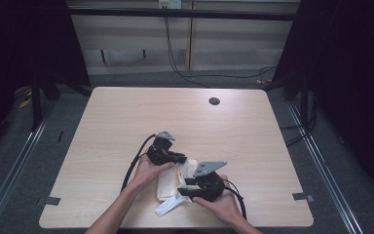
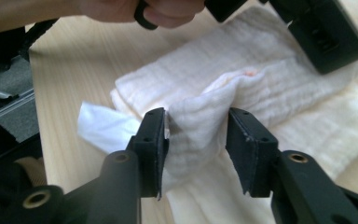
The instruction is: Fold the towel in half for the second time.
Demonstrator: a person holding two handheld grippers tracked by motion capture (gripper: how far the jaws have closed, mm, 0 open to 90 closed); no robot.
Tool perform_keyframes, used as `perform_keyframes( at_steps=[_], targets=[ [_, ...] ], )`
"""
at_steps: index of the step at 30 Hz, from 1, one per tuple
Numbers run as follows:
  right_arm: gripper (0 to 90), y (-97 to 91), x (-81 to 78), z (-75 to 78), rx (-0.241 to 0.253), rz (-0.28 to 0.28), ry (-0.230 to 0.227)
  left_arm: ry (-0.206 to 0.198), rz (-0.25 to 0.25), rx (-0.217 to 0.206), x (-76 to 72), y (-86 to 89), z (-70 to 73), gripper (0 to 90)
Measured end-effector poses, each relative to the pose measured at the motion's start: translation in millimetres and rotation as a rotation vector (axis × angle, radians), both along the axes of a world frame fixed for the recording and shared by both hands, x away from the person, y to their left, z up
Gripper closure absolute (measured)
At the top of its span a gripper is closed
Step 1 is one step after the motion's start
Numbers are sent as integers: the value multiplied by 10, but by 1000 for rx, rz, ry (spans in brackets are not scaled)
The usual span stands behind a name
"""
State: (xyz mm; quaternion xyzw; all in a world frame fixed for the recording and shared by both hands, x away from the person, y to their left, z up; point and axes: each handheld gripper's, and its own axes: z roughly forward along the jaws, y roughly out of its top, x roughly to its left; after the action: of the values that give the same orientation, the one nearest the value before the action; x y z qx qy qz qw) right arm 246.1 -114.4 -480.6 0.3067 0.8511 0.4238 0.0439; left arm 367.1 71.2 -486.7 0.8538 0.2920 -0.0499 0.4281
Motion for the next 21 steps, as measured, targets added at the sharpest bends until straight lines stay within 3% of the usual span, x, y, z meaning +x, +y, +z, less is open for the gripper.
perform_keyframes(
  at_steps=[2, 5, 11, 15, 21],
  targets=[
    [545, -41, -14, -7, -5, -6, 3, -11, -5, -22, -8, -22, 21, 774],
    [524, -115, -22, -17, -6, -19, 18, -8, -14, -1, 4, -65, 39, 721],
    [482, -237, -7, -23, -18, -45, 22, -28, -17, -16, -7, -91, 72, 678],
    [449, -320, 5, -23, -33, -58, 25, -50, -49, -41, -53, -62, 94, 602],
    [417, -481, -9, -10, -9, -87, 38, -80, -48, -18, -136, 3, 189, 501]
  ],
)
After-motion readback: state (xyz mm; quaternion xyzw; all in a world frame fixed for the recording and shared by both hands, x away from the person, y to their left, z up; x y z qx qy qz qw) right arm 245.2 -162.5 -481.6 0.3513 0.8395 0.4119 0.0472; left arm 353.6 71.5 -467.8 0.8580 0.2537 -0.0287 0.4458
